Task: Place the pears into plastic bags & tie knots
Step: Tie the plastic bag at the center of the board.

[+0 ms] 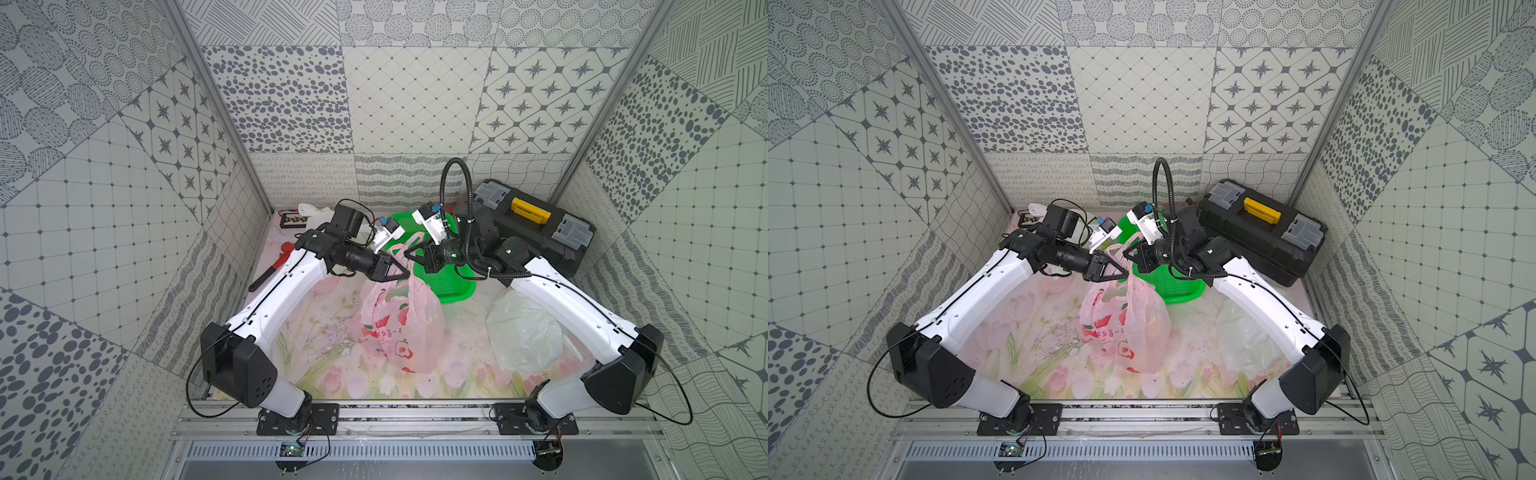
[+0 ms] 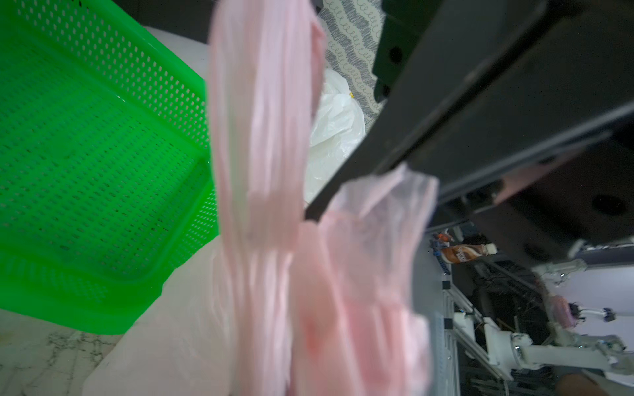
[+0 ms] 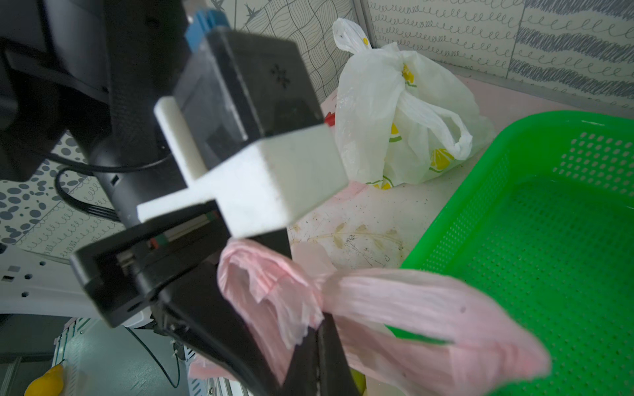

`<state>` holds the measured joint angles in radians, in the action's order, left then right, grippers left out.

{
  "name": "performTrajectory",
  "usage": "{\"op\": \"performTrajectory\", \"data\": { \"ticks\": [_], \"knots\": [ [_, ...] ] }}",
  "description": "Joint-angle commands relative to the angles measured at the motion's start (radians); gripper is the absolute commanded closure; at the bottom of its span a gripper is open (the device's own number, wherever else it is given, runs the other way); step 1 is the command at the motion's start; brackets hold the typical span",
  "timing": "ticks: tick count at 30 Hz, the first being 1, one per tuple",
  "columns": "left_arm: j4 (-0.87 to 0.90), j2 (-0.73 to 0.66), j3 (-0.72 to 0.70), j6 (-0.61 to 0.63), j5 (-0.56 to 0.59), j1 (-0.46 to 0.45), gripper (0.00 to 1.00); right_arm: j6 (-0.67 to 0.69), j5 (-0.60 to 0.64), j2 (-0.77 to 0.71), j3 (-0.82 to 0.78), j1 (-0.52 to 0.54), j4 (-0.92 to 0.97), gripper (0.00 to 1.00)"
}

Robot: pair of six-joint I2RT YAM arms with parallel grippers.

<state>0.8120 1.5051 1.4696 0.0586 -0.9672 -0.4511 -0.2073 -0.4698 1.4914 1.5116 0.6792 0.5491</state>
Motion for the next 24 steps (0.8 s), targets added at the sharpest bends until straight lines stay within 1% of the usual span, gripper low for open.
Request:
{"op": "performTrajectory", "data": {
  "ticks": [1,3,5,7,9,12,14,16,18,21,23,24],
  "knots": [
    [-0.01,-0.01,-0.005,0.059,-0.08,-0.005,0.61,-0.037,-0.041,0.0,-0.019,0.01,-0.105,0.97],
    [-0.012,0.004,0.008,0.058,-0.067,-0.008,0.57,-0.053,-0.057,-0.001,-0.022,0.021,-0.127,0.97],
    [-0.001,0.027,0.035,0.06,-0.059,-0.011,0.57,-0.071,-0.067,0.005,-0.022,0.029,-0.142,0.97],
    [0.003,0.045,0.054,0.06,-0.056,-0.011,0.62,-0.081,-0.069,0.012,-0.019,0.033,-0.145,0.96],
    [0.012,0.06,0.068,0.066,-0.048,-0.011,0.74,-0.091,-0.066,0.015,-0.019,0.03,-0.138,0.91],
    [0.022,0.063,0.064,0.07,-0.023,-0.004,0.94,-0.133,-0.088,-0.009,-0.029,-0.012,-0.124,0.75],
    [0.017,0.057,0.052,0.061,0.001,0.012,1.0,-0.191,-0.101,-0.044,-0.048,-0.064,-0.123,0.67],
    [-0.012,0.046,0.03,0.043,0.03,0.029,1.0,-0.234,-0.127,-0.077,-0.06,-0.111,-0.113,0.59],
    [-0.048,0.03,0.007,0.038,0.058,0.035,1.0,-0.298,-0.117,-0.1,-0.069,-0.162,-0.095,0.49],
    [-0.082,0.019,-0.01,0.034,0.04,0.033,1.0,-0.408,-0.104,-0.067,-0.035,-0.215,-0.021,0.47],
    [-0.085,0.018,-0.01,0.04,0.037,0.026,1.0,-0.427,-0.11,-0.029,0.019,-0.211,0.028,0.47],
    [-0.083,0.018,-0.009,0.046,0.038,0.021,1.0,-0.446,-0.124,-0.012,0.03,-0.206,0.02,0.46]
  ]
}}
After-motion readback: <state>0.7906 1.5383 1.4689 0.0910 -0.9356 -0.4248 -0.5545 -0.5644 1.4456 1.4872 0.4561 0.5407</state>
